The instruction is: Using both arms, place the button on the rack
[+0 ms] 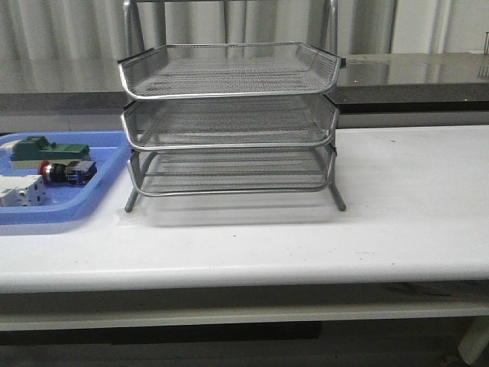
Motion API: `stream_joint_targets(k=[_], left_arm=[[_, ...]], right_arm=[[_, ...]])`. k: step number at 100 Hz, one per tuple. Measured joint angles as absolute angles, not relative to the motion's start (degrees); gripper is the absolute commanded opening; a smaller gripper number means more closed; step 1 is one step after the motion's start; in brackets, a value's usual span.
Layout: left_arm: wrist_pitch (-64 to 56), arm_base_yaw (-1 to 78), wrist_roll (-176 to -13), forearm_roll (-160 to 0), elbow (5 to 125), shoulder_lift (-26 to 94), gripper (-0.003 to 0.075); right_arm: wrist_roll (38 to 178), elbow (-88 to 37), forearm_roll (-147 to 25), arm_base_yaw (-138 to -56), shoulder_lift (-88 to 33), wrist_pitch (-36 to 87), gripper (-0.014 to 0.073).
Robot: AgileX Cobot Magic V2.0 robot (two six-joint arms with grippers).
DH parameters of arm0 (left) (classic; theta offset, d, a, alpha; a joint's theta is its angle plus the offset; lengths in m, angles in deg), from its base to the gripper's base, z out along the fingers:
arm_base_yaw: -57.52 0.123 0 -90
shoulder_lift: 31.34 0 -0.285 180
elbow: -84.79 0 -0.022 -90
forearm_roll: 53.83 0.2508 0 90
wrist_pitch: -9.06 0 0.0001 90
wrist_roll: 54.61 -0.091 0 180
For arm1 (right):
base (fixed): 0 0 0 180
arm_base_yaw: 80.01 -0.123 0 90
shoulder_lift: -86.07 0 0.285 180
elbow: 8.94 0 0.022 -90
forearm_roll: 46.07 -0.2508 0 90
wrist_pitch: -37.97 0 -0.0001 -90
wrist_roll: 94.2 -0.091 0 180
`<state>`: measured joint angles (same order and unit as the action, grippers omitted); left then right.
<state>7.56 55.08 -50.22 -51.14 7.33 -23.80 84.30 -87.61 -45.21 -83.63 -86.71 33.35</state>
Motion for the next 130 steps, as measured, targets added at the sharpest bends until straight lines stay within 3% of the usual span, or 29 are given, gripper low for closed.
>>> stream_joint_targets(k=[107,130], left_arm=[[7.6,55.1,-50.2,-51.1,7.3,-23.8,-0.0020],[7.6,55.1,-50.2,-51.1,7.3,-23.8,-0.0020]], right_arm=[[84.3,-87.7,-45.2,-83.6,-86.7,38.0,-0.0065],[84.3,-78.8,-46.1,-83.6,-86.1,29.1,-0.0065]])
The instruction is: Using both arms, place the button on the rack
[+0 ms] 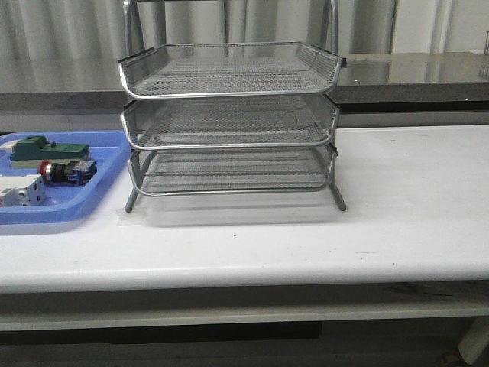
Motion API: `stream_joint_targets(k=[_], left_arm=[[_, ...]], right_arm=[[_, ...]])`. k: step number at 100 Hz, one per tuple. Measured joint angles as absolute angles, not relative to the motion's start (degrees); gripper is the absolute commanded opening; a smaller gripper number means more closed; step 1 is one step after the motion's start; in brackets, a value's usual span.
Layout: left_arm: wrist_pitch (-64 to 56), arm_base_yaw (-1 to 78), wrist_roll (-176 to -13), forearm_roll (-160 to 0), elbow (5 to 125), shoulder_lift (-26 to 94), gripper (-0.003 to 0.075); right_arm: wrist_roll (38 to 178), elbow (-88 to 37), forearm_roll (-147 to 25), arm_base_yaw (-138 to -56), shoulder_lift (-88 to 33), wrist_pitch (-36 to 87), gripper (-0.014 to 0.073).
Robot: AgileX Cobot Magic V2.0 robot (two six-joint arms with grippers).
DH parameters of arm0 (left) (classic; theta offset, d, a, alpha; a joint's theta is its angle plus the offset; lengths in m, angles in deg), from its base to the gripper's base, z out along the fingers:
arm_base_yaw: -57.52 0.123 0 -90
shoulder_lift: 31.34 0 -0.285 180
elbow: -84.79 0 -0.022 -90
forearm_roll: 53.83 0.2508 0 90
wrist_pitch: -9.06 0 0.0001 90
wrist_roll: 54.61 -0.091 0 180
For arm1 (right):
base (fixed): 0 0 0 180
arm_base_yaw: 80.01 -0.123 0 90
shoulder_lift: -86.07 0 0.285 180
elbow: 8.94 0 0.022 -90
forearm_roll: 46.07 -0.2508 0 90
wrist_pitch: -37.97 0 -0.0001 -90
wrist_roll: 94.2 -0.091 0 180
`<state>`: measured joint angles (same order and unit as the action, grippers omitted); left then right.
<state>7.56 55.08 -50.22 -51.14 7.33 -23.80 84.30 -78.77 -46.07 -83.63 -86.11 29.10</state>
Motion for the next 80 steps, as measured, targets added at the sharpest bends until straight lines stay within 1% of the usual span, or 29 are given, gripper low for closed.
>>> stream_joint_targets(k=[17,44,58,80], left_arm=[[7.6,55.1,-50.2,-51.1,7.3,-23.8,-0.0020],[7.6,55.1,-50.2,-51.1,7.3,-23.8,-0.0020],[7.6,55.1,-50.2,-51.1,7.3,-23.8,-0.0020],[7.6,55.1,-50.2,-51.1,7.3,-23.8,-0.0020]], right_arm=[[84.3,-67.7,-46.9,-83.6,-79.2,18.4,-0.0065],[84.3,-52.3,-48.5,-83.6,-60.9,2.1,-0.0065],[84.3,-48.2,-52.9,-83.6,-52.4,0.1,-0.0065],[84.3,-47.6,-62.5,-83.6,-43.4,1.1,-0.0065]])
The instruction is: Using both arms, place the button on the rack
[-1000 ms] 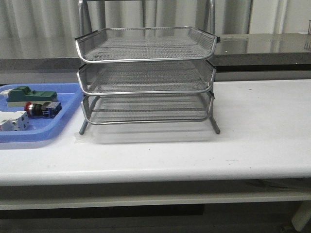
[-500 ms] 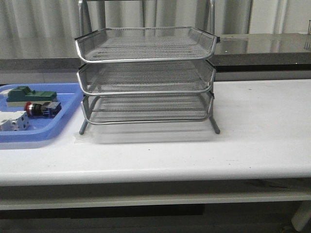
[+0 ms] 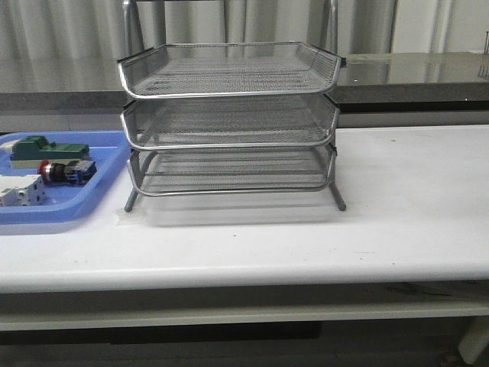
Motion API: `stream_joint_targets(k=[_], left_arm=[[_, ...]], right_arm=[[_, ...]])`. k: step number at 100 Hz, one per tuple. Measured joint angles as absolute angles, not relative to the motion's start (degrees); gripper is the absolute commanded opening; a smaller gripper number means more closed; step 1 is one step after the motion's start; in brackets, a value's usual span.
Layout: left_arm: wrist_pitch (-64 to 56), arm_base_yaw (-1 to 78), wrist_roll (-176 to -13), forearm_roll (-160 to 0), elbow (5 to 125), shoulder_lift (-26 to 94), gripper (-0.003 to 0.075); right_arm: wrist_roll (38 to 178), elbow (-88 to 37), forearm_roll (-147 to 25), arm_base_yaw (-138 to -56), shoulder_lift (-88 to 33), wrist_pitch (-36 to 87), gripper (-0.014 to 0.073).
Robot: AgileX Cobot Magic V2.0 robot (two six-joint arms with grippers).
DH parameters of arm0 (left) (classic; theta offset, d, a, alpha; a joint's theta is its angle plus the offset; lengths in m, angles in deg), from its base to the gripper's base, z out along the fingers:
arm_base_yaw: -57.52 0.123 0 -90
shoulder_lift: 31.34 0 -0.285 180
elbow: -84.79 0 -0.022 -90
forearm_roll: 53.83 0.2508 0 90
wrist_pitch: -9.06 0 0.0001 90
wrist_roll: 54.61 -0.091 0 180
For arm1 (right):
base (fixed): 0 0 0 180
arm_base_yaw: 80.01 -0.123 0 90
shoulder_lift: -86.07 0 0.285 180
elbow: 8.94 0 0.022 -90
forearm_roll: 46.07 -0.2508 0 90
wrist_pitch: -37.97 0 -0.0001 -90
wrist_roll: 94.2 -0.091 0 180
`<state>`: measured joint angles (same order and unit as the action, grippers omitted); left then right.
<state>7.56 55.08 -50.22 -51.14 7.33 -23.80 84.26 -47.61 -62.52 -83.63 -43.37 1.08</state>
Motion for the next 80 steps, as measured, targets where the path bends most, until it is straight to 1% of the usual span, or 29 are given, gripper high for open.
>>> stream_joint_targets(k=[10,17,24,36,43,47,62,80], left_arm=[[7.6,55.1,-50.2,-51.1,7.3,-23.8,-0.0020],[7.6,55.1,-50.2,-51.1,7.3,-23.8,-0.0020],[7.6,55.1,-50.2,-51.1,7.3,-23.8,-0.0020],[7.6,55.1,-50.2,-51.1,7.3,-23.8,-0.0020],[7.6,55.1,-50.2,-51.1,7.3,-23.8,-0.0020],[7.6,55.1,-50.2,-51.1,7.3,-23.8,-0.0020],[7.6,55.1,-50.2,-51.1,7.3,-23.8,-0.0020],[7.6,55.1,-50.2,-51.1,7.3,-23.8,-0.0020]], right_arm=[[84.3,-47.6,-66.2,-83.6,-39.9,1.4,-0.0055],[84.3,-47.6,-68.0,-83.6,-37.9,1.5,-0.0001],[84.3,-47.6,-69.5,-83.6,-36.3,1.7,0.0100],[84.3,-47.6,-72.8,-83.6,-34.6,2.5,0.0330],[84.3,-47.6,-75.3,-83.6,-33.9,3.4,0.0410],[84.3,-47.6,-76.8,-83.6,-33.5,4.2,0.0422],[85.1,-47.6,-82.2,-83.7,-31.4,8.6,0.0414],[92.1,-47.5,-92.6,-86.8,-25.8,14.1,0.0414]])
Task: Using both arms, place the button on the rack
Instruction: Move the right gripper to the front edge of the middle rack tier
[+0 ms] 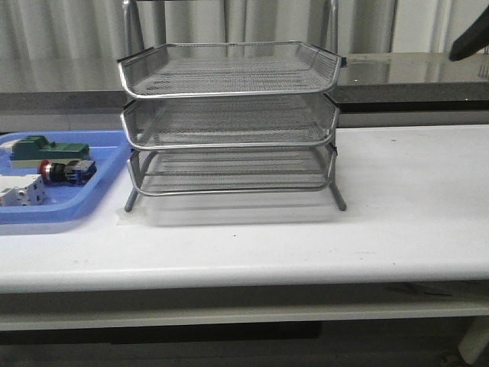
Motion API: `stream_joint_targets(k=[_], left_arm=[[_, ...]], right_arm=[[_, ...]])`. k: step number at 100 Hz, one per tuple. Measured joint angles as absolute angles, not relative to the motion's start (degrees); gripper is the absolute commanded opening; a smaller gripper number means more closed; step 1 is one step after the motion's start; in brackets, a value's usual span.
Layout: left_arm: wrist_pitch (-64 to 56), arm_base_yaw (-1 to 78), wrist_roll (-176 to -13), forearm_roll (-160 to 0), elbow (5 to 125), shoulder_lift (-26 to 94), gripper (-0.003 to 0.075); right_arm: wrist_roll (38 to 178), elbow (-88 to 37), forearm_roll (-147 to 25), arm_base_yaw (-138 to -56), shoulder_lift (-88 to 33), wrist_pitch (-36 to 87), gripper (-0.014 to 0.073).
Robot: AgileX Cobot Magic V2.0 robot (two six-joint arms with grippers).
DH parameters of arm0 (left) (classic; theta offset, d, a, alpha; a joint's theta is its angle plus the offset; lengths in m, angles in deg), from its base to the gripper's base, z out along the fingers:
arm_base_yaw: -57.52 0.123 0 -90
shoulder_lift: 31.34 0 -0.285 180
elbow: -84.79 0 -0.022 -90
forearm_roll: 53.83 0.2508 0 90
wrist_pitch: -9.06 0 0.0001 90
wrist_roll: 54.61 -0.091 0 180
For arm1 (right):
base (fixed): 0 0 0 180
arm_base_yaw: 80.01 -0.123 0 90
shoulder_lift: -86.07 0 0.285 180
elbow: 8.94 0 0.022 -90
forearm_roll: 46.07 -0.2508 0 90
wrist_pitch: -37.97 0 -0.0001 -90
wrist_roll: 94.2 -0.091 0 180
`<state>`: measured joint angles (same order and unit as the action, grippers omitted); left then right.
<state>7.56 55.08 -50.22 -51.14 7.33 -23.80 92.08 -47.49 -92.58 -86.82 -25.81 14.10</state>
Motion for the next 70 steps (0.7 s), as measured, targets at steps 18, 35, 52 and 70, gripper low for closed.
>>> stream_joint_targets(k=[18,35,52,70], left_arm=[[7.6,55.1,-50.2,-51.1,7.3,-23.8,-0.0020],[7.6,55.1,-50.2,-51.1,7.3,-23.8,-0.0020],[7.6,55.1,-50.2,-51.1,7.3,-23.8,-0.0020],[7.6,55.1,-50.2,-51.1,7.3,-23.8,-0.0020]], right_arm=[[103.1,-47.4,-106.8,-90.8,-17.6,19.2,0.0414],[114.2,-46.5,-119.8,-91.8,-9.7,20.8,0.0414],[125.4,-41.9,-131.6,-91.9,-2.7,18.5,0.0414],[133.2,-36.9,-140.9,-92.0,4.6,16.0,0.0414]])
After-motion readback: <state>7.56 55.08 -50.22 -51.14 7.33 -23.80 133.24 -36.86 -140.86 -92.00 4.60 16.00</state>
